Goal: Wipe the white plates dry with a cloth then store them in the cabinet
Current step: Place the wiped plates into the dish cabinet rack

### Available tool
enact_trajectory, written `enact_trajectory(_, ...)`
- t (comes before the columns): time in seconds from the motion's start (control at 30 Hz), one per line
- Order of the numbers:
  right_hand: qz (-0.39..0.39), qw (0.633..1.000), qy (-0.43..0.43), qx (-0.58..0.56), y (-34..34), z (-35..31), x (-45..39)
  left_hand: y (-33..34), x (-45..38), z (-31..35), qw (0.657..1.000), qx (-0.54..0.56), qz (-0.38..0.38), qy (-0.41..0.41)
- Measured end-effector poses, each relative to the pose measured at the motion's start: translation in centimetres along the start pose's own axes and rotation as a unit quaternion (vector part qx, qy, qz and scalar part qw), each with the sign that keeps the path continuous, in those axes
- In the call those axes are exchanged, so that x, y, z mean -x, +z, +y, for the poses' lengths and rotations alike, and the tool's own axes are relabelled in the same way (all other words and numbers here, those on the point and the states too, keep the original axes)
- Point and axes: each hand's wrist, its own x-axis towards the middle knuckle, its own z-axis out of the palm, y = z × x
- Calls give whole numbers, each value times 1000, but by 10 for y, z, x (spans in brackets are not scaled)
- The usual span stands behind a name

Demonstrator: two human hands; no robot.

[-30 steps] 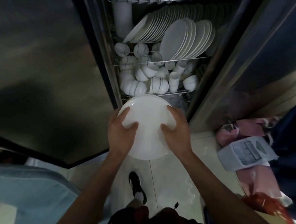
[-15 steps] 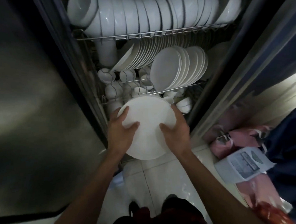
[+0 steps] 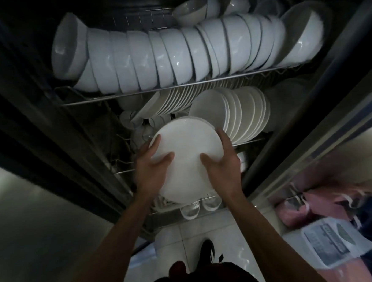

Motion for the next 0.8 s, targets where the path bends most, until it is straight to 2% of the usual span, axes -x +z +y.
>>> enact_trajectory(0.17,-21,996,-69,-43,2,0,-43,28,-26,4,999,43,20,-19)
enact_trajectory(0.43,-15,995,-89,-39,9,-6,-88,64,-46,-6,995,87,36,-34)
enact_trajectory(0.5,-1,995,-103,-15,11,-9,-96,70,-55,-3,998,55,25,1)
enact_trajectory(0.6,11,990,-137,17,16,-9,-105,79,-68,-8,991,-77,42,102)
enact_trajectory(0.67,14,988,-149,36,21,-9,-110,82,-69,-12,993,-86,13,81)
enact_trajectory(0.73,15,986,-154,60,26,-9,-113,85,-68,-16,995,-57,-54,62)
enact_trajectory(0.8,19,985,-154,74,31,-11,-118,85,-66,-16,987,-93,-109,68)
